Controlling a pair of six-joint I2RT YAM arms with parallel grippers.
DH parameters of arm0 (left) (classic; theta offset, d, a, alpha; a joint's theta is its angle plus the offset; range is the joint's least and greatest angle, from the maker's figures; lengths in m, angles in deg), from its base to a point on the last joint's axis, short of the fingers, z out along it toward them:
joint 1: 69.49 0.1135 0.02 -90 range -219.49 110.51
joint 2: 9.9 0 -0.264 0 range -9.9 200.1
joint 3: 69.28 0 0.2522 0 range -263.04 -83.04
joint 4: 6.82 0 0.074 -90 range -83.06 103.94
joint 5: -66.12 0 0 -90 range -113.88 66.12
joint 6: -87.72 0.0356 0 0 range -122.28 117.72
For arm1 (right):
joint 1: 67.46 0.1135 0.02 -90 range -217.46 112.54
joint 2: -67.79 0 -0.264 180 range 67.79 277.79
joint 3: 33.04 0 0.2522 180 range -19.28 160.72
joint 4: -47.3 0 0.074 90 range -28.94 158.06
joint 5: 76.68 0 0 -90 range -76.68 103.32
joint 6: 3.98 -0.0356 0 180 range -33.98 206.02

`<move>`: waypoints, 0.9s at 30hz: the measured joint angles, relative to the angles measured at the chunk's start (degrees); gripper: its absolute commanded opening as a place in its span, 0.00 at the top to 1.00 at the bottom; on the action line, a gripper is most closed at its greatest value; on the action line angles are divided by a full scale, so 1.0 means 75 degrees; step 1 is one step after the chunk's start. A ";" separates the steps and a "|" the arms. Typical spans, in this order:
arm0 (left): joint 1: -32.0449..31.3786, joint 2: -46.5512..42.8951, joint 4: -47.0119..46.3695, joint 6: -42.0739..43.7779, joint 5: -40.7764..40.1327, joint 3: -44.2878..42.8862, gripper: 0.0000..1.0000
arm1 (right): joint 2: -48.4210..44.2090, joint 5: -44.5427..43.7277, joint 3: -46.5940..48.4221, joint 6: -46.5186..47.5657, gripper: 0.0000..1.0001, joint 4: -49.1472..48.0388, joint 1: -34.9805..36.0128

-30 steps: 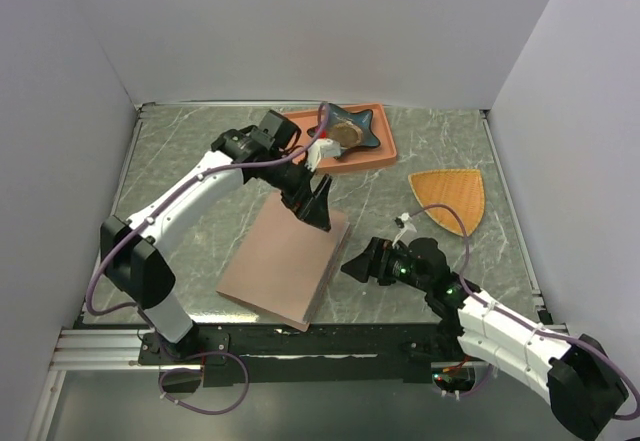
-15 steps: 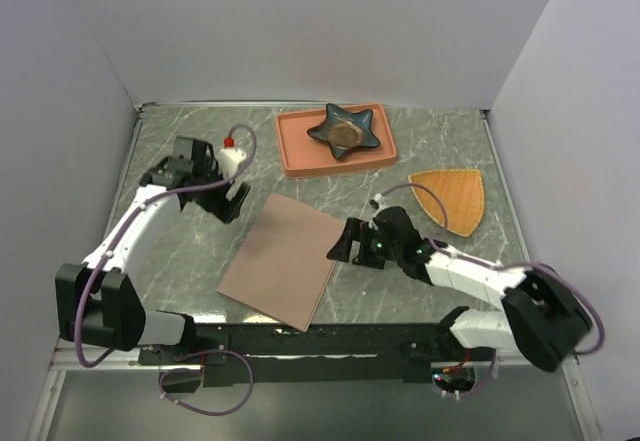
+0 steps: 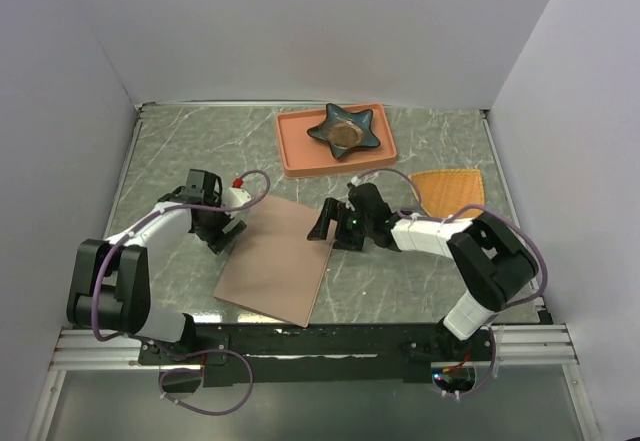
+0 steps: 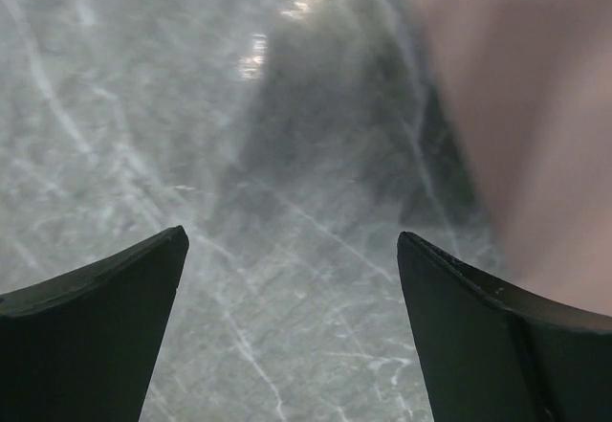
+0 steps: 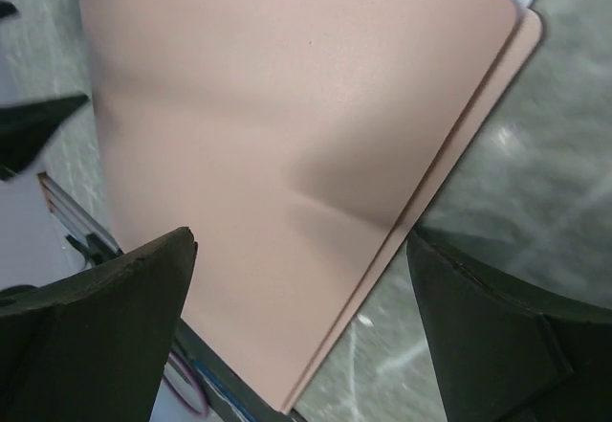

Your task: Put the files into the folder

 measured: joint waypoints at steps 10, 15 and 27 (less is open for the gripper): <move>-0.0691 -0.0009 -0.0108 0.0015 0.0169 0.0379 0.01 | 0.0909 0.0131 0.0956 -0.0067 0.00 -0.0047 -0.0286; -0.0944 0.0321 -0.0032 -0.0306 0.0254 0.0087 0.01 | 0.1189 0.0099 0.1335 0.0032 0.00 0.0044 -0.0463; -0.0968 0.0953 -0.0364 -0.0930 0.0035 -0.0522 0.01 | 0.1160 -0.0114 0.1483 0.0411 0.00 0.0364 -0.0545</move>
